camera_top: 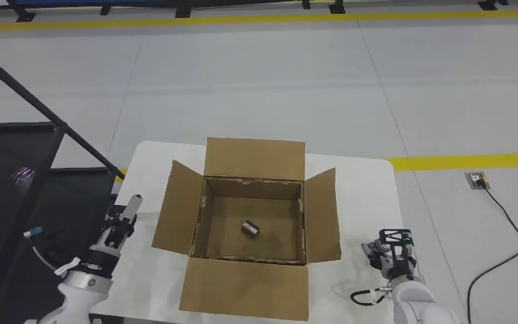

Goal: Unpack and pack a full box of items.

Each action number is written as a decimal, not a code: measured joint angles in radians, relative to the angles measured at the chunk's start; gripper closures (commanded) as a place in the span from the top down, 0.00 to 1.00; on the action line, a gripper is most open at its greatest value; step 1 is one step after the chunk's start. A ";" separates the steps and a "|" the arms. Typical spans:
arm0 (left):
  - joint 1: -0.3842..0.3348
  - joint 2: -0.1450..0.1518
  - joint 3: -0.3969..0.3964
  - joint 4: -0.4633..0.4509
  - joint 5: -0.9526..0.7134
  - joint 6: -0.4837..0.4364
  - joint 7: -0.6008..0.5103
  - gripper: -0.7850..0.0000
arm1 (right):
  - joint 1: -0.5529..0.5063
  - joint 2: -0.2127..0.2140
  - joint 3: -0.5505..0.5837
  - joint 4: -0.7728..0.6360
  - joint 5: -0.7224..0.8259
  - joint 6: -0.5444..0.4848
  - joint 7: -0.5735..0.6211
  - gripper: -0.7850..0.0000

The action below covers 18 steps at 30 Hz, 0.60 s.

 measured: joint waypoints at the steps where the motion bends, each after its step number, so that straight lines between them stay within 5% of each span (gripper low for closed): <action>1: 0.000 0.000 0.000 0.000 0.000 0.000 0.000 1.00 | 0.000 0.000 -0.001 -0.001 0.003 -0.001 -0.002 0.05; 13: 0.000 0.000 0.000 0.000 0.000 0.000 0.000 1.00 | -0.008 0.005 -0.013 -0.045 0.040 -0.013 -0.025 0.00; 18: 0.000 0.000 0.000 0.000 0.000 0.000 0.000 1.00 | -0.049 0.003 -0.016 -0.172 0.006 0.066 -0.113 0.00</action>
